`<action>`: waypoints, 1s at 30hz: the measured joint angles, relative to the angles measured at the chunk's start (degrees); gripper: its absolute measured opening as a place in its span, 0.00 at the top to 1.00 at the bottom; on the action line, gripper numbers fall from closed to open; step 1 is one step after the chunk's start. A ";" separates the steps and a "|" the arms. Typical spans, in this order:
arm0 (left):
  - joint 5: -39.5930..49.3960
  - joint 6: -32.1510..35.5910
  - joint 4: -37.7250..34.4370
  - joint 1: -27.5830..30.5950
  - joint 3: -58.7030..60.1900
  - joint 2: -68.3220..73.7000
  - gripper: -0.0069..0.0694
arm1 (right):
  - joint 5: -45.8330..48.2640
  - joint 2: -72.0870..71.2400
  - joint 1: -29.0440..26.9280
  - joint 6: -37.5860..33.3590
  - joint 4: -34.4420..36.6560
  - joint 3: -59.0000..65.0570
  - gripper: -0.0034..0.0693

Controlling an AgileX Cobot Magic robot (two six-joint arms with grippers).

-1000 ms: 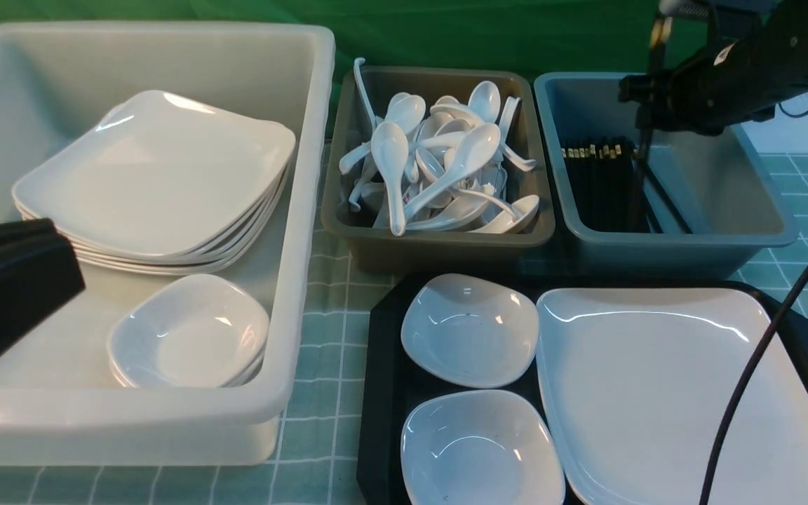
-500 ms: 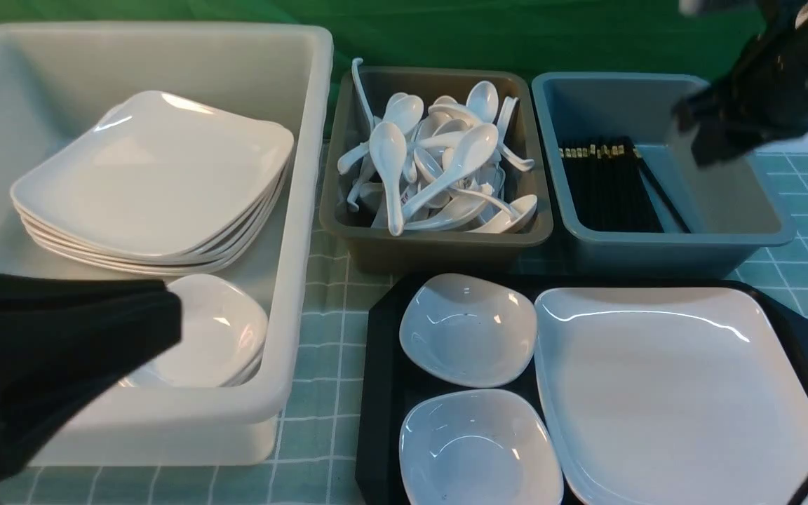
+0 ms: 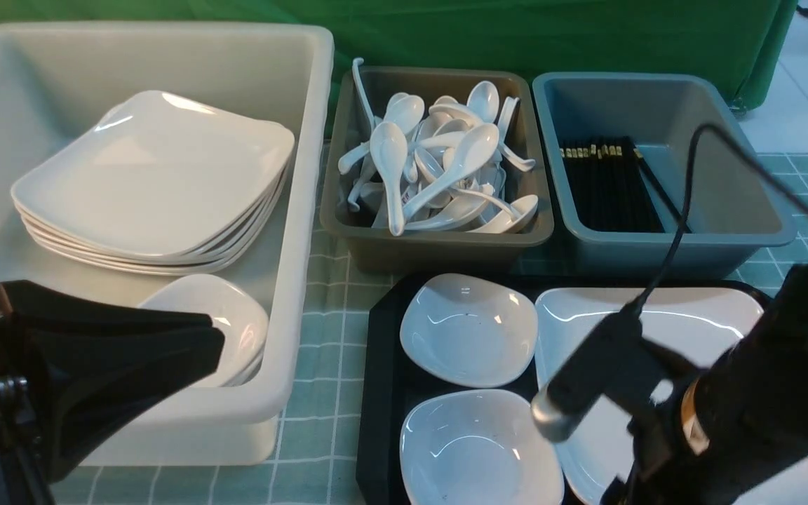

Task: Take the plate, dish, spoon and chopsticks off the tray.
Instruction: Use the right arm to grab a plate from the dinner plate

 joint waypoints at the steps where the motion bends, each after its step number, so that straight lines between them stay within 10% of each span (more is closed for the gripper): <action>1: 0.00 0.00 0.05 0.00 0.00 0.00 0.89 | -1.23 0.27 0.64 0.71 -0.07 0.48 0.17; 21: 0.00 0.44 0.11 0.00 0.00 0.00 0.89 | -13.29 14.93 1.76 11.52 -16.51 0.95 0.17; 27: 0.22 0.44 0.12 0.00 0.00 0.00 0.89 | -11.85 15.60 2.38 11.62 -16.78 0.58 0.56; 30: 0.28 0.44 0.12 0.00 0.00 0.00 0.89 | -11.21 15.47 2.38 11.47 -18.13 0.51 0.56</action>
